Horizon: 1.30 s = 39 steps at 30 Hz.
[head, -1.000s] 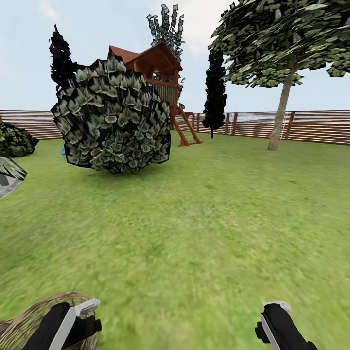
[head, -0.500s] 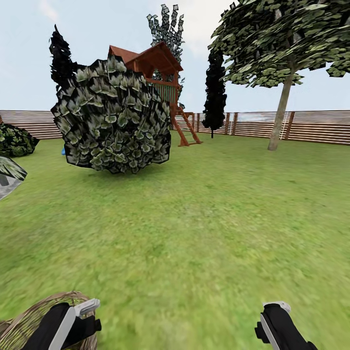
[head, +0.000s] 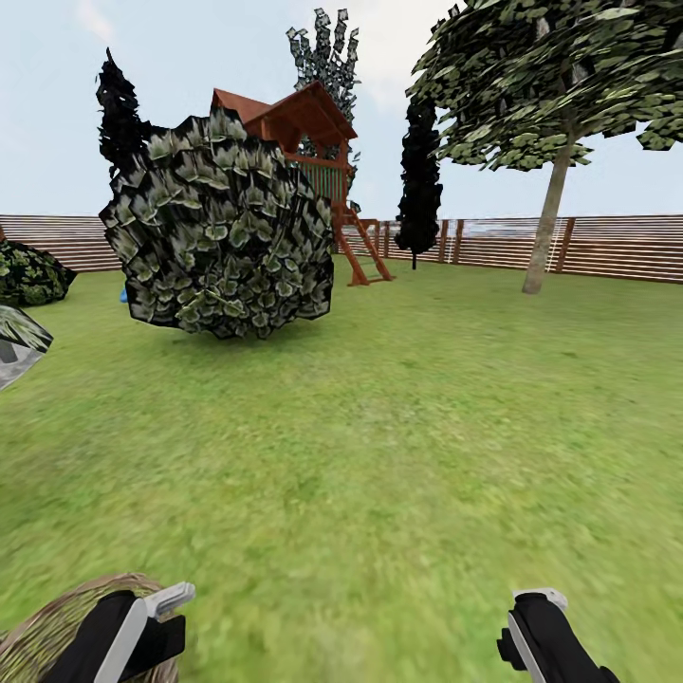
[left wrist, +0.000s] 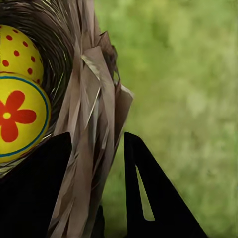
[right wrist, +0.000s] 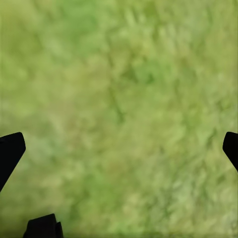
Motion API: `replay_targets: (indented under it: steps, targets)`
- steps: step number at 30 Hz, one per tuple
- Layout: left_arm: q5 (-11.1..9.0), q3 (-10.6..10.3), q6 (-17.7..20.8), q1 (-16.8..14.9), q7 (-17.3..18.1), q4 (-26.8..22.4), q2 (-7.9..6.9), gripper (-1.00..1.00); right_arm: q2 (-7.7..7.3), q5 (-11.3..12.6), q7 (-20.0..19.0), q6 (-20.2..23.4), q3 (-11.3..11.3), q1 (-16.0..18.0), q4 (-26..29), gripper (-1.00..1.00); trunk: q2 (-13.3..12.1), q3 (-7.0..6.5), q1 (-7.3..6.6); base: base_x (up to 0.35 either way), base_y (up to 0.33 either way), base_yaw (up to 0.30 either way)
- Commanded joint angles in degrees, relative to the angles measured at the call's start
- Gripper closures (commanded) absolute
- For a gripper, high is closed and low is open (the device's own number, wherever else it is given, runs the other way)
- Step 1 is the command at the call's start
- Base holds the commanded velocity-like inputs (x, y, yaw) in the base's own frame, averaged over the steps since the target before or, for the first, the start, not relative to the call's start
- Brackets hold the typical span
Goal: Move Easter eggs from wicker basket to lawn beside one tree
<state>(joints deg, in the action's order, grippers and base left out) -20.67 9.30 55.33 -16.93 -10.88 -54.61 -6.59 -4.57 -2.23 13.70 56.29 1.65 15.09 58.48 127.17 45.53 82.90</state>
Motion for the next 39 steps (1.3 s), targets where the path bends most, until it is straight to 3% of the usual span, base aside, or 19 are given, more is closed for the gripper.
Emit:
replay_targets:
  steps: [1, 25, 39]
  targets:
    - [-0.43, 0.02, 0.22, -0.03, -0.46, -0.06, 0.00, 1.00, 0.00, -0.17, -0.07, 0.28, 0.01, 0.03, 0.05, -1.00, 0.03, 0.06, -0.01, 0.000, 0.000, 0.000]
    - [-0.19, -0.22, 0.22, -0.04, -0.46, 0.11, 0.05, 1.00, -0.18, 0.41, -0.46, 0.22, 0.01, 0.03, -1.19, -1.00, 0.03, 0.06, -0.01, 0.000, 0.000, 0.000]
    - [-0.32, -0.27, 0.14, -0.04, -0.53, 0.12, 0.37, 1.00, -0.09, 0.47, -0.38, 0.24, 0.02, 0.03, -1.18, -1.00, -5.59, -2.45, -3.08, 0.000, -0.010, 0.000]
